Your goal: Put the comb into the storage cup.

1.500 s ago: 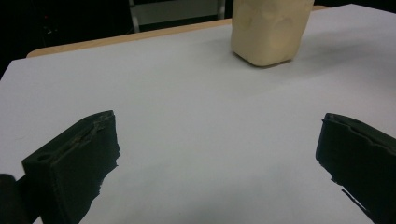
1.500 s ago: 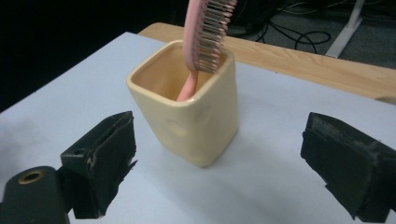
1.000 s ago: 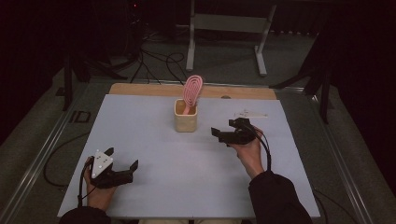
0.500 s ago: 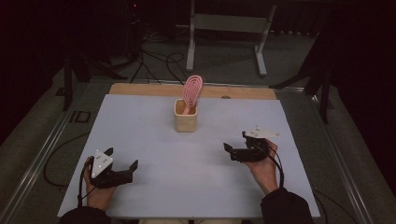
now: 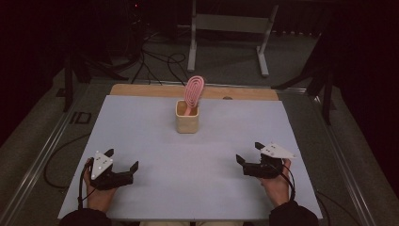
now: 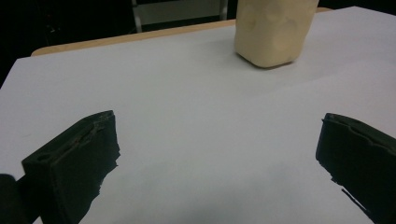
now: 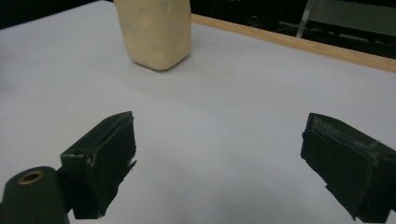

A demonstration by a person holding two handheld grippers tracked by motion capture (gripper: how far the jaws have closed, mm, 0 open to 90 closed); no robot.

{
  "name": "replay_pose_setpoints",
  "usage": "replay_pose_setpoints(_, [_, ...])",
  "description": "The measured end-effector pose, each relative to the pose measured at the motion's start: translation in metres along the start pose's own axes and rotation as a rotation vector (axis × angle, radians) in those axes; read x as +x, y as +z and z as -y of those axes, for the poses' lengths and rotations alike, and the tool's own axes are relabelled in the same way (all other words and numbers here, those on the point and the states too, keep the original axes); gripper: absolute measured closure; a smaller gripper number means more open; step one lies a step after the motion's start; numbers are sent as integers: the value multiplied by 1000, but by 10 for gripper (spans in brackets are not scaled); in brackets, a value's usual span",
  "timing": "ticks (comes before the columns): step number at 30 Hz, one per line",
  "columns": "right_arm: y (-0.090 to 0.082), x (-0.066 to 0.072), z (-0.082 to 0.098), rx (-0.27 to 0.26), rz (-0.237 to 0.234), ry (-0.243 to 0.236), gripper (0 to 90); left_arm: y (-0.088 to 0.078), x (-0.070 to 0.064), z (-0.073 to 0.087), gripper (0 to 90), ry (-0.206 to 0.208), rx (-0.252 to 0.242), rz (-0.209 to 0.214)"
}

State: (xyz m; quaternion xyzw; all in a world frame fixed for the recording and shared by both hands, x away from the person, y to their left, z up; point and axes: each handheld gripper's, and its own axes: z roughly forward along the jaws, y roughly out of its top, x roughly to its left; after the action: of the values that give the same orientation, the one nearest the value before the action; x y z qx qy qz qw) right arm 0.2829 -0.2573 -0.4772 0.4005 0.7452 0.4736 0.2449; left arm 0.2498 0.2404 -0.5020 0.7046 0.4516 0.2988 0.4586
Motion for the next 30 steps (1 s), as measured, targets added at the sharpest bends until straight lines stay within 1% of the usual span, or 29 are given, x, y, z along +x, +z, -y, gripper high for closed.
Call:
replay_pose_setpoints(1, [-2,0,3,-12,-2,3,102,0,0,0,1,0,-1,-1])
replay_pose_setpoints(3, [-5,2,7,-20,1,3,102,-1,1,0,1,-2,-6,1])
replay_pose_setpoints(6, [-11,4,15,-38,-4,18,102,-2,1,-1,1,-14,-16,8])
replay_pose_setpoints(8, [-15,5,20,-54,-4,17,102,-3,2,-1,1,-11,-20,8])
replay_pose_setpoints(10, [-19,5,25,-74,4,20,102,-3,2,-1,1,-12,-21,5])
replay_pose_setpoints(12, [-22,5,28,-95,6,33,102,-3,3,-1,1,-9,-19,5])
replay_pose_setpoints(14, [-25,5,30,-107,14,40,102,-3,3,-1,1,-7,-22,9])
replay_pose_setpoints(15, [-26,5,31,-111,18,36,102,-4,3,-1,1,-6,-23,12])
replay_pose_setpoints(17, [-26,6,31,-114,32,16,101,-4,3,-2,1,-3,-25,13])
replay_pose_setpoints(21, [-25,8,32,-113,29,10,101,-3,3,-1,1,-2,-23,16])
replay_pose_setpoints(25, [-22,10,33,-82,30,-8,101,-2,3,-1,1,-2,-16,13])
replay_pose_setpoints(30, [-19,11,34,-72,25,-11,100,-2,1,-1,1,4,-10,13])
